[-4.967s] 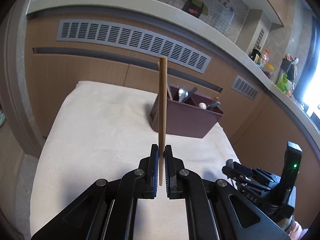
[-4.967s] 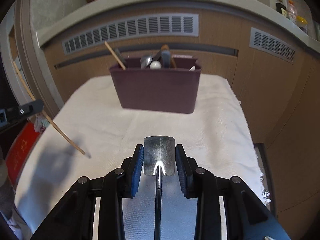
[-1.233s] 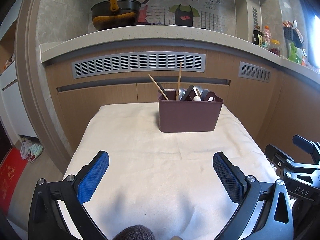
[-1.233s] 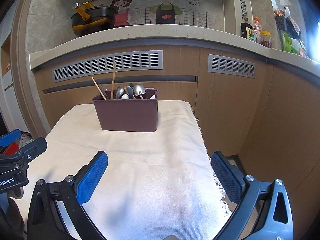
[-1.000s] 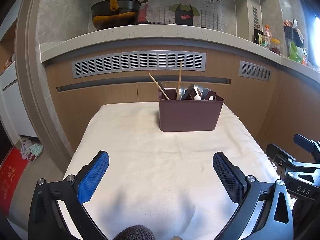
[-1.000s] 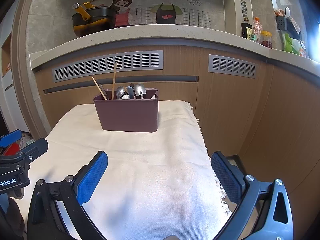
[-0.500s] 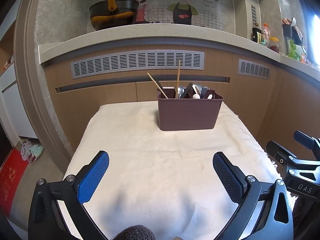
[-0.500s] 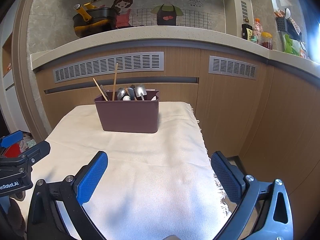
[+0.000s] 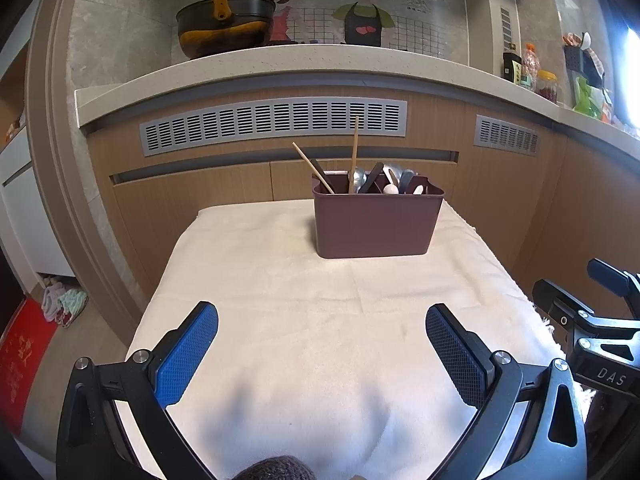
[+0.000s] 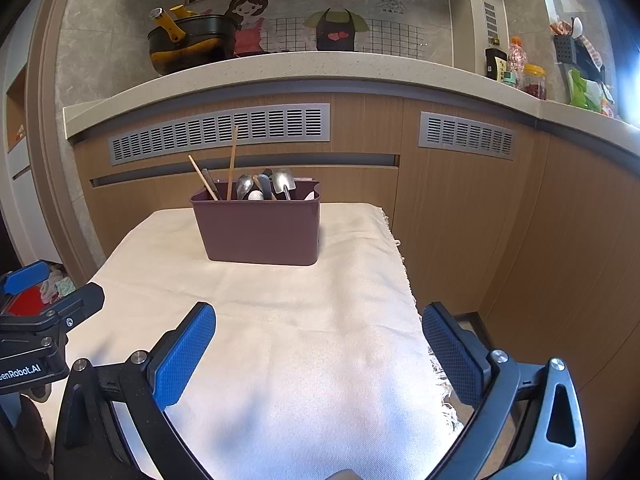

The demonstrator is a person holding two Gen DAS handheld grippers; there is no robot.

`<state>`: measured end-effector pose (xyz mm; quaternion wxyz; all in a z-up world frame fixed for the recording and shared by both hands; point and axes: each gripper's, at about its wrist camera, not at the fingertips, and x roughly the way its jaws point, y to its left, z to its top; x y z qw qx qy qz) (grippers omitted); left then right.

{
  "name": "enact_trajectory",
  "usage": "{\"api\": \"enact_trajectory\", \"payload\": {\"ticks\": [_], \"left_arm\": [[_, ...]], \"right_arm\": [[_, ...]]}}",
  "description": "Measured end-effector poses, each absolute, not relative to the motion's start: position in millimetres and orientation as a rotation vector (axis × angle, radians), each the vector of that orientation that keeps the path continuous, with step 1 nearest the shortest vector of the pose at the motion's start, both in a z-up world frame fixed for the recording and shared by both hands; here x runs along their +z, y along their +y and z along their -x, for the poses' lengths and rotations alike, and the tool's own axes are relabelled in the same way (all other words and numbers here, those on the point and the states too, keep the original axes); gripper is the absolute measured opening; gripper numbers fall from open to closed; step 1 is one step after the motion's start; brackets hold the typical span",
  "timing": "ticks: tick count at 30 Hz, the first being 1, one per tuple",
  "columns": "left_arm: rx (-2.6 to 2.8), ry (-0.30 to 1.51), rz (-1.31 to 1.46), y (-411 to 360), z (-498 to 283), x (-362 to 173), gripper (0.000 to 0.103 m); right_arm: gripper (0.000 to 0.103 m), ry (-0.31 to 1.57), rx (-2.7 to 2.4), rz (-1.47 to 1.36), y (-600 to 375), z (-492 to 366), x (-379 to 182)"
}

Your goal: Organize utensils

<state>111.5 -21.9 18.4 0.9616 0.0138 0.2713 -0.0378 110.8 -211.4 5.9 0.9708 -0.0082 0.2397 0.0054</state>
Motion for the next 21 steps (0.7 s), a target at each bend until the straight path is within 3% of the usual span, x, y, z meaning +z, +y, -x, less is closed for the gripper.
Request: {"api": "enact_trajectory", "payload": {"ticks": [21], "left_arm": [[-0.059, 0.573, -0.040, -21.9, -114.2, 10.8, 0.103]], "right_arm": [[0.103, 0.496, 0.022, 0.018, -213.0, -113.9, 1.8]]}}
